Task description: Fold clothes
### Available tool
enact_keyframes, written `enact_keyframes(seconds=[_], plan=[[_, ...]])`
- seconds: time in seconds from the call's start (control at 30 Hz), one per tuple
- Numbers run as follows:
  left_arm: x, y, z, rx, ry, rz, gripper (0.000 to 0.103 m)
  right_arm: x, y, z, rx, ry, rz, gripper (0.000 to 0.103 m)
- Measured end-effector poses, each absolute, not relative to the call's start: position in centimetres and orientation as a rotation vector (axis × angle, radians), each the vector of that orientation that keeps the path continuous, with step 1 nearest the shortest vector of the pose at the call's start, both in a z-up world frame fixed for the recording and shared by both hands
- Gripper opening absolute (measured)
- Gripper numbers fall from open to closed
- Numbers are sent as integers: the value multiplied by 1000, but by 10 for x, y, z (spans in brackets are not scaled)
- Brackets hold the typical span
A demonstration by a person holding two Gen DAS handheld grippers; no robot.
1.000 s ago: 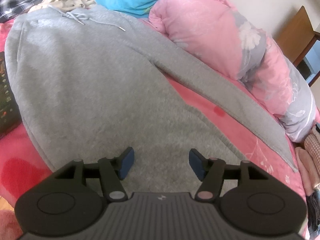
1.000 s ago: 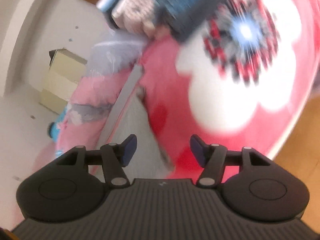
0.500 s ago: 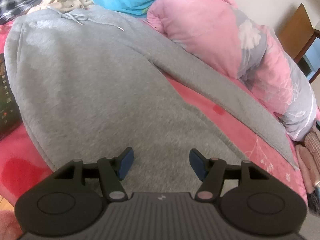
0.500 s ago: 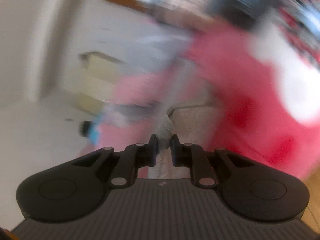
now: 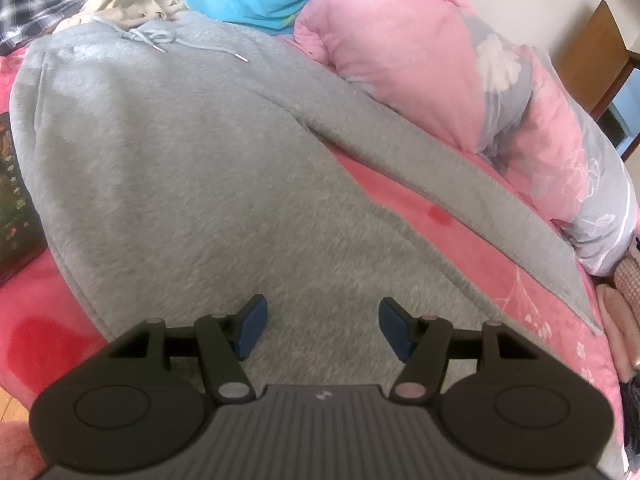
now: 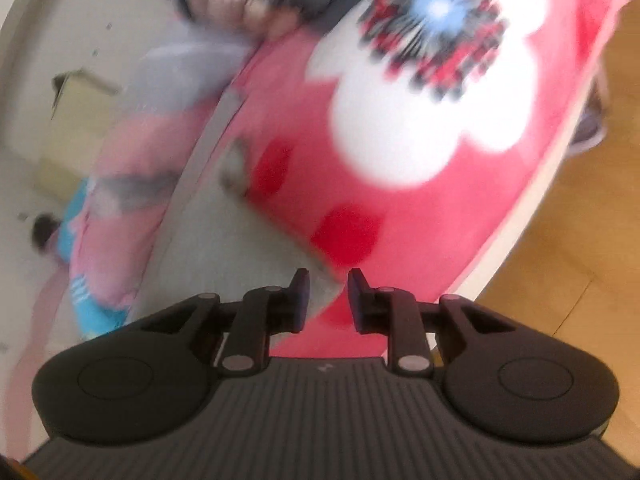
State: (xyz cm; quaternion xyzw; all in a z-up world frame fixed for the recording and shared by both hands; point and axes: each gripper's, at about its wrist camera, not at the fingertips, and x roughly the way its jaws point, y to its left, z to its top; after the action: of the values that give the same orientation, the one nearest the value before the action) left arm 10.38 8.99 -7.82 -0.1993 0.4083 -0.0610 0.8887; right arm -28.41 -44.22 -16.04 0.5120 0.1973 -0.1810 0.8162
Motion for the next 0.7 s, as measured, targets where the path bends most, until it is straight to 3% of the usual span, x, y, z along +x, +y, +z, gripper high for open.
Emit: enact_keyframes(seconds=[0.2,0.27,0.33,0.5,0.53,0.6,0.7], plan=[[104,89,-78,-411,849,-126,63,-249,-459,-112,941,291,-321,30],[104,89,-78,-411,849,-126,63,-221,-465,-100,876,292,-252,44],[104,89,-78,-410,849,-126,63,-188,-475,-95,801,341,-210,50],[104,88,-79,-410,848,-123,64,-112,-497,-98,649,504,-146,50],[104,88,-79,-408,848,-123,64,-101,-499,-102,615,539,-137,49],[104,87,-78,-404,847,-124,65,-90,-492,-106,542,580,-106,31],[104,87,-78,-400,846,-125,66,-85,-478,-106,445,586,-81,14]])
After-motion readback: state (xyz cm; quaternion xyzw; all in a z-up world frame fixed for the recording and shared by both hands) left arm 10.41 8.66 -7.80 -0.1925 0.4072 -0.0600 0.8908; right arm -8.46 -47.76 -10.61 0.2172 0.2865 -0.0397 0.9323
